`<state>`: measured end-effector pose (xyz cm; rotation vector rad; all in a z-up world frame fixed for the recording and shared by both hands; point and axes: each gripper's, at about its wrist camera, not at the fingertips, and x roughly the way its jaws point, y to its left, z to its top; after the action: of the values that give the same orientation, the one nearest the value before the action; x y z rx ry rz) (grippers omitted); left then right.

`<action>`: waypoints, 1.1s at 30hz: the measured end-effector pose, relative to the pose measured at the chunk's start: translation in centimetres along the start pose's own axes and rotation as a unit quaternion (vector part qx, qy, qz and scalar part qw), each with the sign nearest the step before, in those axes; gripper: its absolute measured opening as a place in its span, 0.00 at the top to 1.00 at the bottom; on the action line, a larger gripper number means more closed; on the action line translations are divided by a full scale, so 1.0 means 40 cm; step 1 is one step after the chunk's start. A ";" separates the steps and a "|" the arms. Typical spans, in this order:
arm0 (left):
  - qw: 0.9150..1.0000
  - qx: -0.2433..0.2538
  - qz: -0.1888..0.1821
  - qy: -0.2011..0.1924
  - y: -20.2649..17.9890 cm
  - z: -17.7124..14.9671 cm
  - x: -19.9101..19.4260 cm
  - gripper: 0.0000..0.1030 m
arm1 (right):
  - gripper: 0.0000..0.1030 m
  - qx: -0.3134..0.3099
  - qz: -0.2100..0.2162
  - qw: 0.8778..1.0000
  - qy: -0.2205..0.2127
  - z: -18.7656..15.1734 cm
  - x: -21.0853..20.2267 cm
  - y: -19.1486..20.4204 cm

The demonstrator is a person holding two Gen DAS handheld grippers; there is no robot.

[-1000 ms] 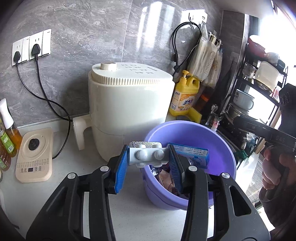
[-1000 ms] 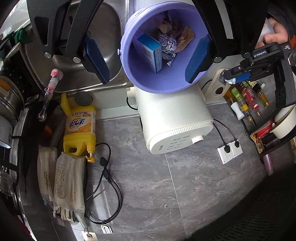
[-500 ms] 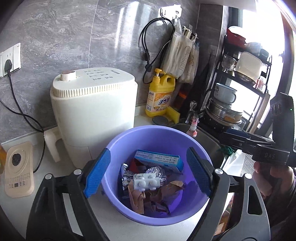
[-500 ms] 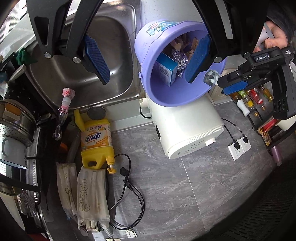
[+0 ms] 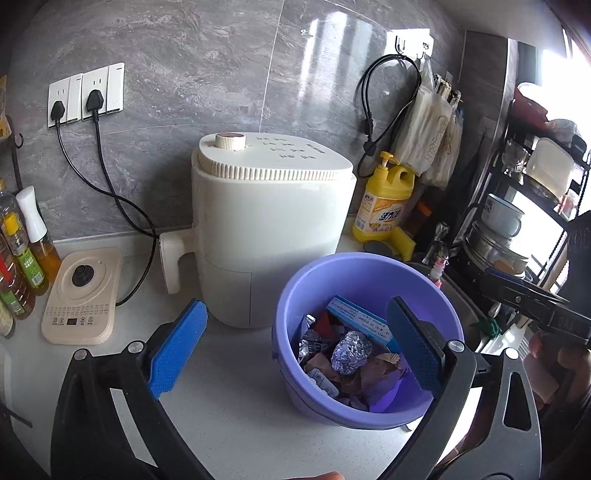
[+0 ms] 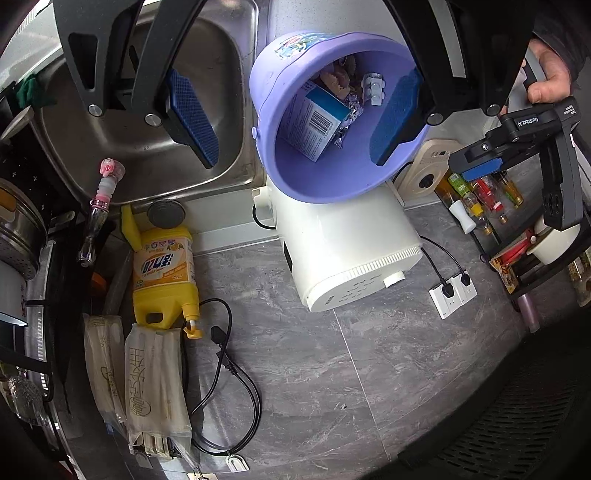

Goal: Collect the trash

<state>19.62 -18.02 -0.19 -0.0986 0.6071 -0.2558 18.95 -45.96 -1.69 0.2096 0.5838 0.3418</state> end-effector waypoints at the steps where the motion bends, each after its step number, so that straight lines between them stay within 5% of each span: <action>1: 1.000 -0.004 0.011 -0.002 0.001 -0.003 -0.008 0.06 | 0.20 -0.006 0.009 1.000 0.007 0.003 0.004 0.002; 9: 0.994 -0.062 0.086 -0.011 0.040 -0.037 -0.106 0.06 | 0.18 -0.052 0.074 0.994 0.059 0.033 0.019 0.056; 17: 0.990 -0.078 0.114 -0.032 0.091 -0.073 -0.254 0.06 | 0.08 -0.082 0.093 0.991 0.044 0.025 -0.031 0.168; 33: 0.994 -0.059 0.089 -0.033 0.252 -0.181 -0.500 0.06 | 0.08 -0.066 0.026 0.997 0.011 -0.115 -0.143 0.424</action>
<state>1.75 -3.10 3.24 -0.1653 0.5620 -0.0434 7.51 -31.99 2.33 0.0948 0.5761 0.4312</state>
